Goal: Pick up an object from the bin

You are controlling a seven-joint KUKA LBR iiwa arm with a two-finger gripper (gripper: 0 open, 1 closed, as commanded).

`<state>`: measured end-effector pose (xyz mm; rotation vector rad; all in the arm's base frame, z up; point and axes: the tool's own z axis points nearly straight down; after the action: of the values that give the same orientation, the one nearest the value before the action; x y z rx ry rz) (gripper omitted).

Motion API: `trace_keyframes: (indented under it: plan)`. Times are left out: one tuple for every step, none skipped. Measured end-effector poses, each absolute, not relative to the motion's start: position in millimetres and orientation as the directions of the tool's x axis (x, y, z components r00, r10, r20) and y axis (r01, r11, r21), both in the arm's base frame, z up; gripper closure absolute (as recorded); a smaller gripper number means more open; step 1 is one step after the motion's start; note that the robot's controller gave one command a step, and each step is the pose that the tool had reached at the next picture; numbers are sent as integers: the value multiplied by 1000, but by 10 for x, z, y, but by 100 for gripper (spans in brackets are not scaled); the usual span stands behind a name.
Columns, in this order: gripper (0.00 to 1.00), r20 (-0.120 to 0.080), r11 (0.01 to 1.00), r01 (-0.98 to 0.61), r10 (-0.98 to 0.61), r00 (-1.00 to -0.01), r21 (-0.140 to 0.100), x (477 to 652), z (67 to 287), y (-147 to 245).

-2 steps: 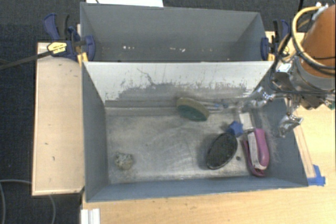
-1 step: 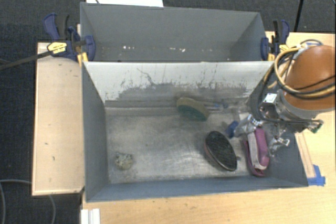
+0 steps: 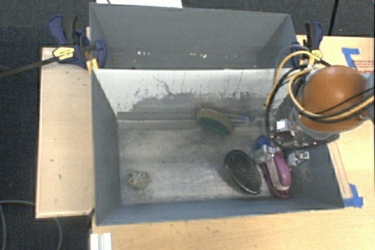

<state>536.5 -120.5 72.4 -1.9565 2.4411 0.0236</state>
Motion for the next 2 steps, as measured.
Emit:
trace_keyframes:
  plan:
    - [0,-3,-23,-1000,-1000,23,-1,4883,710,-829]
    - [100,-2,-23,-1000,-1000,23,-4,4896,726,-842]
